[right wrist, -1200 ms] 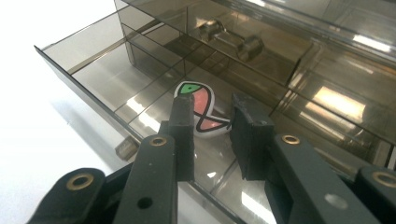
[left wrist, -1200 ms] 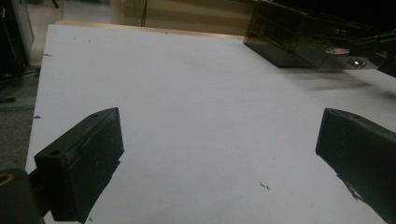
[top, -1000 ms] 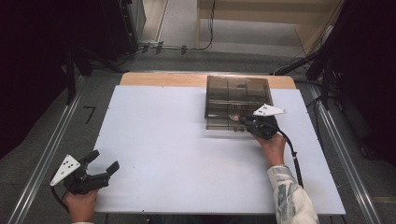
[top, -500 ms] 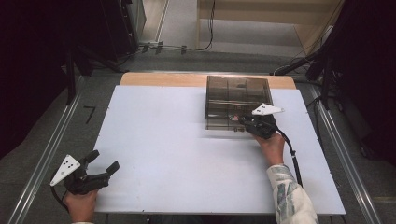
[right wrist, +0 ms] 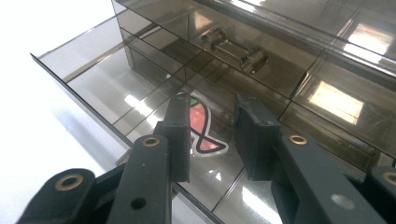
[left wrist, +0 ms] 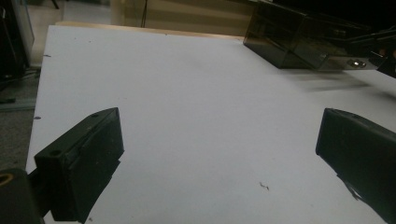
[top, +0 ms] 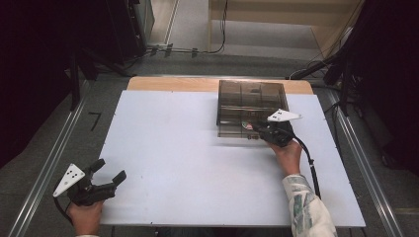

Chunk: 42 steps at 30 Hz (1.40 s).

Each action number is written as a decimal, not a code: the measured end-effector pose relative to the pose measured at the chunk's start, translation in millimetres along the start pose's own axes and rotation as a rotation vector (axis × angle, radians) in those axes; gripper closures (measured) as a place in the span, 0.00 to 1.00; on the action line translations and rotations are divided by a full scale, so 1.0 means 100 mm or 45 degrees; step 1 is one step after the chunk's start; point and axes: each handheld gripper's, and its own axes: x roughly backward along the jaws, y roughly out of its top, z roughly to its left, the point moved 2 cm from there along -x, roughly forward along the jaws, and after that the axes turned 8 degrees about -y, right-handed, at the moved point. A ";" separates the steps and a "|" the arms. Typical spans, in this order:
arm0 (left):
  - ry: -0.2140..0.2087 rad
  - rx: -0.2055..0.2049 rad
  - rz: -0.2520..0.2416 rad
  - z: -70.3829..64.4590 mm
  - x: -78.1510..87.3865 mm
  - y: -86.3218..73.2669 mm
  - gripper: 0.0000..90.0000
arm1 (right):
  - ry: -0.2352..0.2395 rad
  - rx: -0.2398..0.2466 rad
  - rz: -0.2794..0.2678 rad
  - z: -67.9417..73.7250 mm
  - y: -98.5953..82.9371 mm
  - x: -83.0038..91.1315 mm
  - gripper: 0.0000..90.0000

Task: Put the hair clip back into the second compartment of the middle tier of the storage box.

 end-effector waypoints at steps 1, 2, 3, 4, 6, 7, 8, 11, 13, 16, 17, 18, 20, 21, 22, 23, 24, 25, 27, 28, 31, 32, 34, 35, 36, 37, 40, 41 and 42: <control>0.001 -0.001 0.001 0.00 0.00 0.00 0.01 | 0.006 -0.002 -0.003 0.01 0.00 0.01 0.72; 0.000 -0.002 0.001 0.00 0.00 0.00 0.01 | 0.008 0.004 -0.006 0.02 0.00 0.02 0.72; 0.000 -0.002 0.001 0.00 0.00 0.00 0.01 | 0.010 0.011 -0.010 0.02 0.00 0.03 0.72; 0.000 -0.001 0.001 0.00 0.00 0.00 0.01 | 0.010 0.011 -0.010 0.02 0.00 0.03 0.72; 0.001 -0.004 0.003 0.00 0.00 0.00 0.01 | 0.015 0.014 -0.017 0.03 0.00 0.05 0.72; 0.000 -0.005 0.004 0.00 0.00 0.00 0.01 | 0.019 0.014 -0.028 0.03 0.00 0.08 0.72; 0.000 -0.005 0.004 0.00 0.00 0.00 0.01 | 0.024 0.006 -0.034 0.03 0.00 0.09 0.72; 0.001 -0.006 0.004 0.00 0.00 0.00 0.01 | 0.029 0.021 -0.031 0.04 -0.02 0.14 0.71; 0.001 -0.006 0.005 0.00 0.00 0.00 0.01 | 0.028 0.025 -0.044 0.05 -0.02 0.18 0.71; 0.001 -0.007 0.006 0.00 0.00 0.00 0.01 | 0.026 0.027 -0.052 0.04 -0.04 0.23 0.71; 0.002 -0.007 0.006 0.00 0.00 0.00 0.01 | 0.026 0.027 -0.052 0.04 -0.04 0.23 0.71; 0.002 -0.007 0.005 0.00 0.00 0.00 0.01 | 0.024 0.026 -0.055 0.03 -0.05 0.25 0.71; 0.002 -0.007 0.006 0.00 0.00 0.00 0.01 | 0.021 0.021 -0.058 0.01 -0.07 0.29 0.70; 0.003 -0.007 0.006 0.00 -0.01 0.00 0.01 | 0.022 0.021 -0.061 0.00 -0.08 0.30 0.70; 0.004 -0.007 0.006 -0.01 -0.01 0.00 0.01 | 0.019 0.024 -0.064 0.00 -0.10 0.33 0.70; 0.004 -0.007 0.006 -0.01 -0.01 0.00 0.01 | 0.018 0.024 -0.063 -0.01 -0.11 0.35 0.70; 0.004 -0.007 0.006 -0.01 -0.01 0.00 0.01 | 0.017 0.023 -0.062 -0.01 -0.12 0.37 0.70; 0.004 -0.007 0.006 -0.01 -0.01 0.00 0.01 | 0.017 0.023 -0.062 -0.01 -0.12 0.37 0.70; 0.004 -0.006 0.007 -0.01 -0.01 0.00 0.01 | 0.013 0.027 -0.064 -0.01 -0.14 0.41 0.70; 0.004 -0.006 0.007 -0.01 -0.01 0.00 0.01 | 0.014 0.027 -0.071 -0.01 -0.15 0.43 0.70; 0.004 -0.006 0.006 -0.01 -0.01 0.00 0.01 | 0.011 0.025 -0.073 -0.01 -0.17 0.48 0.69; 0.003 -0.008 0.006 -0.01 -0.01 0.00 0.01 | 0.011 0.025 -0.073 -0.01 -0.17 0.48 0.69; 0.005 -0.006 0.006 -0.01 -0.01 0.00 0.01 | 0.012 0.023 -0.067 0.00 -0.20 0.51 0.69; 0.004 -0.006 0.006 0.00 -0.01 0.00 0.01 | 0.002 0.032 -0.069 0.00 -0.23 0.54 0.69; 0.004 -0.006 0.006 -0.01 -0.01 0.00 0.01 | 0.004 0.025 -0.070 -0.01 -0.24 0.56 0.69; 0.004 -0.007 0.006 -0.01 -0.01 0.00 0.01 | 0.004 0.025 -0.070 -0.01 -0.24 0.56 0.69; 0.003 -0.008 0.007 -0.01 -0.01 0.00 0.01 | -0.006 0.018 -0.073 -0.04 -0.30 0.64 0.69; 0.003 -0.008 0.007 -0.01 -0.01 0.00 0.01 | -0.006 0.015 -0.069 -0.04 -0.32 0.65 0.68; 0.003 -0.009 0.007 -0.01 -0.01 0.00 0.01 | -0.006 0.015 -0.069 -0.04 -0.32 0.65 0.68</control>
